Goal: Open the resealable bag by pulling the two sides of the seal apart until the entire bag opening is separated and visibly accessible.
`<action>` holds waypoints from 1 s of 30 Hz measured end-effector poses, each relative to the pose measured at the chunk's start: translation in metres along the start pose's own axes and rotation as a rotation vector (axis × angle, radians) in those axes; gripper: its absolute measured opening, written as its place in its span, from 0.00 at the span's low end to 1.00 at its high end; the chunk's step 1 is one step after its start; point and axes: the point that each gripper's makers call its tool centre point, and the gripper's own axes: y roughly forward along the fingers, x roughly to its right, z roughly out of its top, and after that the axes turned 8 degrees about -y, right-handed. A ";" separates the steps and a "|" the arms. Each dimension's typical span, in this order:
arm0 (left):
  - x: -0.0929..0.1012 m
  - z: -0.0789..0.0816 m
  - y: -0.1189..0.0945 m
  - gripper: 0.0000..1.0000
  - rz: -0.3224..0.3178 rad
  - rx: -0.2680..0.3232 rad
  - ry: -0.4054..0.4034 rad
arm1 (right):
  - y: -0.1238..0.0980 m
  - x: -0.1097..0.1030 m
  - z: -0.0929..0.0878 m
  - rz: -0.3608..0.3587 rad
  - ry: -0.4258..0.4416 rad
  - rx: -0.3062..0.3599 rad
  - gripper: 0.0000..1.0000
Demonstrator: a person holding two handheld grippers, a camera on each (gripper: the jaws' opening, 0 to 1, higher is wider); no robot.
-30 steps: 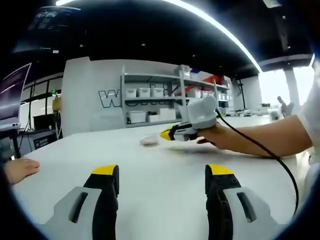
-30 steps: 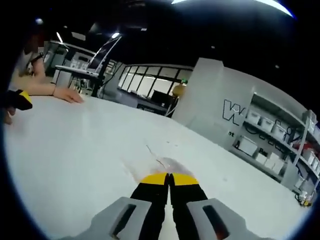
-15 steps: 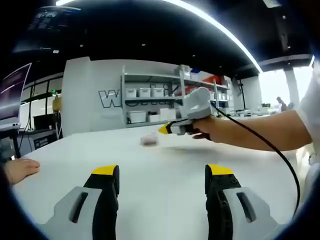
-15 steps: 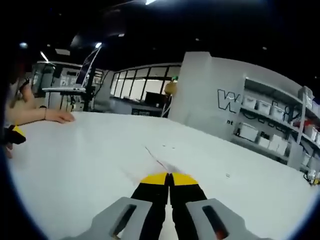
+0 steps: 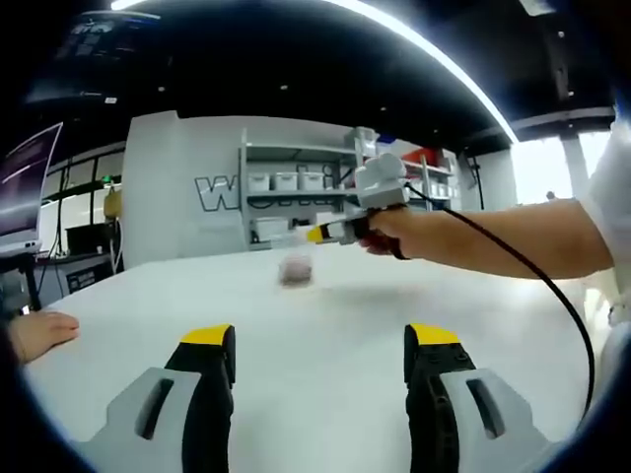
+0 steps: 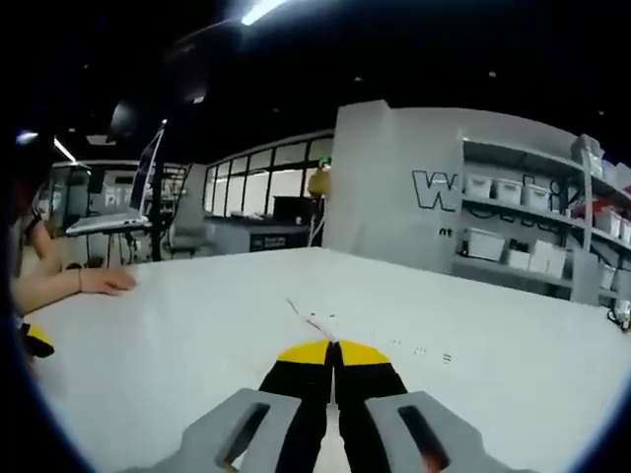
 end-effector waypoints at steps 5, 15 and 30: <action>-0.001 0.000 0.000 0.69 0.002 -0.002 0.001 | 0.006 0.008 0.007 0.003 0.026 0.030 0.00; -0.001 0.000 0.000 0.69 0.008 -0.006 0.006 | -0.004 0.006 0.028 0.033 0.046 0.088 0.00; -0.001 0.000 0.000 0.69 0.009 -0.005 0.004 | -0.025 -0.015 0.026 0.075 0.075 0.098 0.00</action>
